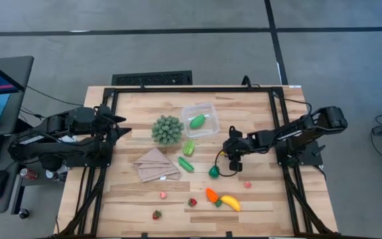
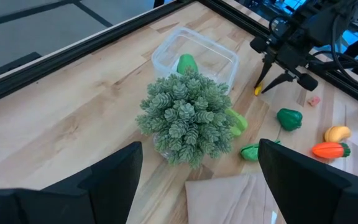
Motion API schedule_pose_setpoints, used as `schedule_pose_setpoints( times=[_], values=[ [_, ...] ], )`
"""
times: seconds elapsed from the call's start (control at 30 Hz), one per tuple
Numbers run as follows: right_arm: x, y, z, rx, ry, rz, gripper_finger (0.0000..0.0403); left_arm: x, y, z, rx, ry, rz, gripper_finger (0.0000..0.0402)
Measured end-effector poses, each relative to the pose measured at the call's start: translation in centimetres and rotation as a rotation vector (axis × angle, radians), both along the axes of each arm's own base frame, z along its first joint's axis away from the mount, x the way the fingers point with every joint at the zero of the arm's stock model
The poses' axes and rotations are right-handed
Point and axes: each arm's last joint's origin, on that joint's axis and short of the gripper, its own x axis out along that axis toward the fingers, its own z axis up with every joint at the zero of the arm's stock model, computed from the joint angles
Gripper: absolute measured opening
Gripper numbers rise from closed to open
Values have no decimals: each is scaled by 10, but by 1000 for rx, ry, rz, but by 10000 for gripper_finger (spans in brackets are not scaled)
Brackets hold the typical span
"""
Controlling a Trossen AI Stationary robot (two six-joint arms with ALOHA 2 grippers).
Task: Pick and placing Produce into tupperware
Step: Put the yellow pepper into the transparent bin
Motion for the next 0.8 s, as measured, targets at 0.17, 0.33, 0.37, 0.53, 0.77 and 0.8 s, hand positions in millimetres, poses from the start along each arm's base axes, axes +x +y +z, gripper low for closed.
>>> schedule_pose_setpoints(
  times=[0.17, 0.33, 0.37, 0.53, 0.77, 0.8],
  values=[
    [0, 0, 0, 13, 0, -23, 69, 0, 0, 0, 0, 0, 0, 310],
    [0, 0, -1, 17, 0, -33, 63, 0, 0, 0, 0, 0, 1, 310],
    [0, 0, -1, 18, 0, -34, 63, 0, 0, 0, 0, 0, 1, 310],
    [0, 0, 0, 26, -10, -47, 63, 0, 0, 0, 0, 0, 1, 310],
    [0, 0, 5, 38, -40, -63, 63, 0, 0, 0, 0, 0, 1, 310],
    [0, -1, 7, 39, -53, -66, 63, 0, 0, 0, 0, 0, 1, 310]
  ],
)
